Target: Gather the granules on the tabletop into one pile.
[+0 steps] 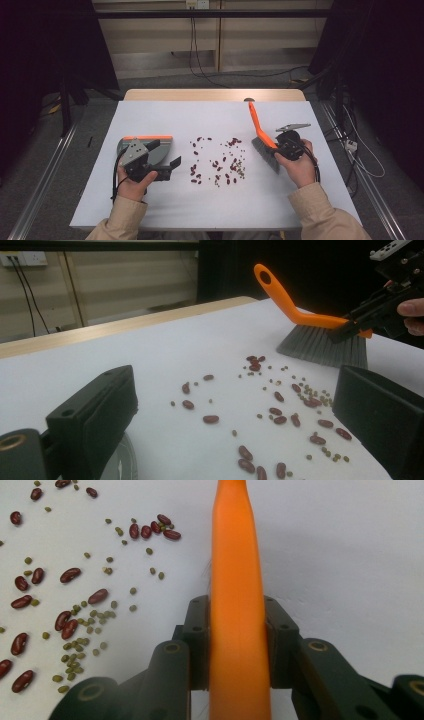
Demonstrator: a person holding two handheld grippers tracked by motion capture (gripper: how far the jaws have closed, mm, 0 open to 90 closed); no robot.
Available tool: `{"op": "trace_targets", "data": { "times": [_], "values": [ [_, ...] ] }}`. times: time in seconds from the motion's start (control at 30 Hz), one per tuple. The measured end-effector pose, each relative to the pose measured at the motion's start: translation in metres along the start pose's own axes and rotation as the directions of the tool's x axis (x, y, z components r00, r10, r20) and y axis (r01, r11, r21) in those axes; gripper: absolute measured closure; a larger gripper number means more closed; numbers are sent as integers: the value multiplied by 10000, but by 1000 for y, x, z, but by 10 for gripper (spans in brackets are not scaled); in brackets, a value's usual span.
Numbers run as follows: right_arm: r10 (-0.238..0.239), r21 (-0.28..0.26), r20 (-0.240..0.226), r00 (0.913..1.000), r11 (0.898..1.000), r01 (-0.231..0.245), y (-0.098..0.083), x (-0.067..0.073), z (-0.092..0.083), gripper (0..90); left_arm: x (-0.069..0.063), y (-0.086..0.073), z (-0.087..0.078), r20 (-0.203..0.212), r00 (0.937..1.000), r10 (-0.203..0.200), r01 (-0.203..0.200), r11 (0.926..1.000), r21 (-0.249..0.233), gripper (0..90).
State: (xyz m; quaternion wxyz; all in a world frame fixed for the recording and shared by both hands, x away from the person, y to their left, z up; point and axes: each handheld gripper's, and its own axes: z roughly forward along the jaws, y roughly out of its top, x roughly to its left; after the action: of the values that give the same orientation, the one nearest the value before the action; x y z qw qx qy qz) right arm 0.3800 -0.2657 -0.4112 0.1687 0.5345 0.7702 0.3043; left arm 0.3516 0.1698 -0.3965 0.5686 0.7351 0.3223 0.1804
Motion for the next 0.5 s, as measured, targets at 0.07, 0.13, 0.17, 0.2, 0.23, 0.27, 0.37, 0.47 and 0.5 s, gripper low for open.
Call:
{"op": "trace_targets", "data": {
  "times": [0.07, 0.13, 0.17, 0.2, 0.23, 0.27, 0.37, 0.47, 0.5],
  "values": [
    [-115, -4, 36, 9999, 9999, 115, -1, 0, 0, 706, 0, 0, 0, -7, 10000, -8, 8, 10000, -2, 40],
    [-207, 64, 115, 9997, 9998, 206, -1, 1, 0, 707, 0, 0, 0, 8, 10000, -40, 40, 10000, -36, 40],
    [-210, 97, 56, 9998, 9997, 209, -1, 0, 0, 707, 0, 0, -1, -16, 10000, -61, 60, 10000, -69, 40],
    [-120, 182, 55, 9999, 9998, 119, 0, 0, 0, 708, 0, 0, -1, -22, 10000, -59, 59, 10000, -81, 40],
    [-79, 161, 29, 10000, 9998, 79, 1, -1, 0, 708, 0, 0, -2, -25, 10000, -80, 80, 9999, -82, 40],
    [-3, 128, -28, 10000, 9999, 3, 0, -2, 1, 708, 1, 0, -2, -20, 10000, -85, 84, 9999, -108, 40],
    [187, -98, -183, 9997, 9998, -189, 0, -5, 1, 709, 2, 0, -3, -17, 10000, -26, 26, 10000, -94, 40],
    [227, -363, -259, 9994, 9991, -236, 0, -5, 2, 709, 2, 1, -3, -30, 10000, -44, 44, 10000, -66, 40],
    [236, -531, -314, 9992, 9983, -252, 0, -4, 2, 709, 2, 1, -3, -22, 10000, -47, 47, 10000, -67, 40]
  ]
}}
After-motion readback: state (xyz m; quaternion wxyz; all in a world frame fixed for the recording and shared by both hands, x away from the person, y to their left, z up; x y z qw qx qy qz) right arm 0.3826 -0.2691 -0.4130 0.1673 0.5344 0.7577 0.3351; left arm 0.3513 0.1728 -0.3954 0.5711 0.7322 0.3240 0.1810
